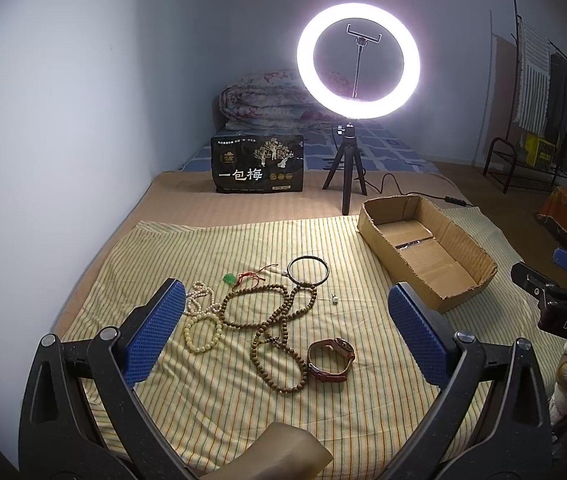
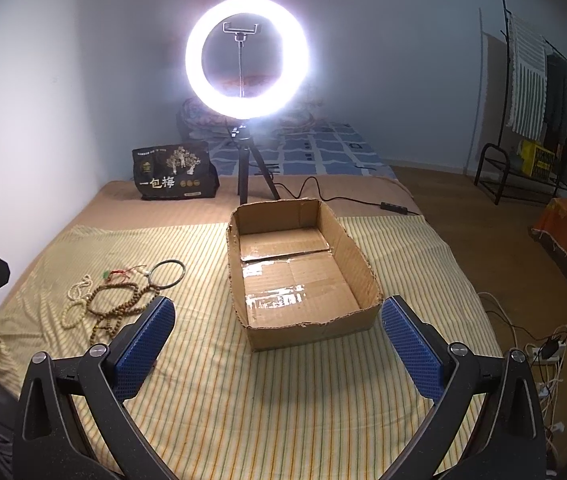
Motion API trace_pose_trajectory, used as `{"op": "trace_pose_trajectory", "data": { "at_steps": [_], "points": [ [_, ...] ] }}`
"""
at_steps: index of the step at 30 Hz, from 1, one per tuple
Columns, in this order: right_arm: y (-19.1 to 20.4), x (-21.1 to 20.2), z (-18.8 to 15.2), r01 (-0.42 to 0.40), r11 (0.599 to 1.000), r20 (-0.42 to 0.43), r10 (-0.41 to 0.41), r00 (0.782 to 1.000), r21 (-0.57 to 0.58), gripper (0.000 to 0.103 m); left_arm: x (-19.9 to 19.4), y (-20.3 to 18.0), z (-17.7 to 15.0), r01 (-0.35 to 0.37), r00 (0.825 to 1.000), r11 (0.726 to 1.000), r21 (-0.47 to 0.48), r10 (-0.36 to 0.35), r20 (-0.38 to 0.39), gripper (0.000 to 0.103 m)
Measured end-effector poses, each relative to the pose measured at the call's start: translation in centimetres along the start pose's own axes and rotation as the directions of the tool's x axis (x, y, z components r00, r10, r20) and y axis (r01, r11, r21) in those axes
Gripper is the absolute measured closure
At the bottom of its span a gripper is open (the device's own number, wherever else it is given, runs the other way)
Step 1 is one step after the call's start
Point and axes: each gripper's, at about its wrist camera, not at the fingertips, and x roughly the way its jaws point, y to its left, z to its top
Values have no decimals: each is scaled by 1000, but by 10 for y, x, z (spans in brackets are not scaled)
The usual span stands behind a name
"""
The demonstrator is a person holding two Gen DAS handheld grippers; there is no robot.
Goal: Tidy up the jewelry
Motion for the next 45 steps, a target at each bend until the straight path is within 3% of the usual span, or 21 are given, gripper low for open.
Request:
{"op": "trace_pose_trajectory", "data": {
  "at_steps": [45],
  "points": [
    [10,10,-1,-3,999,-29,2,1000,-37,0,12,17,-5,-16,998,1000,-23,14,-67,0]
  ]
}}
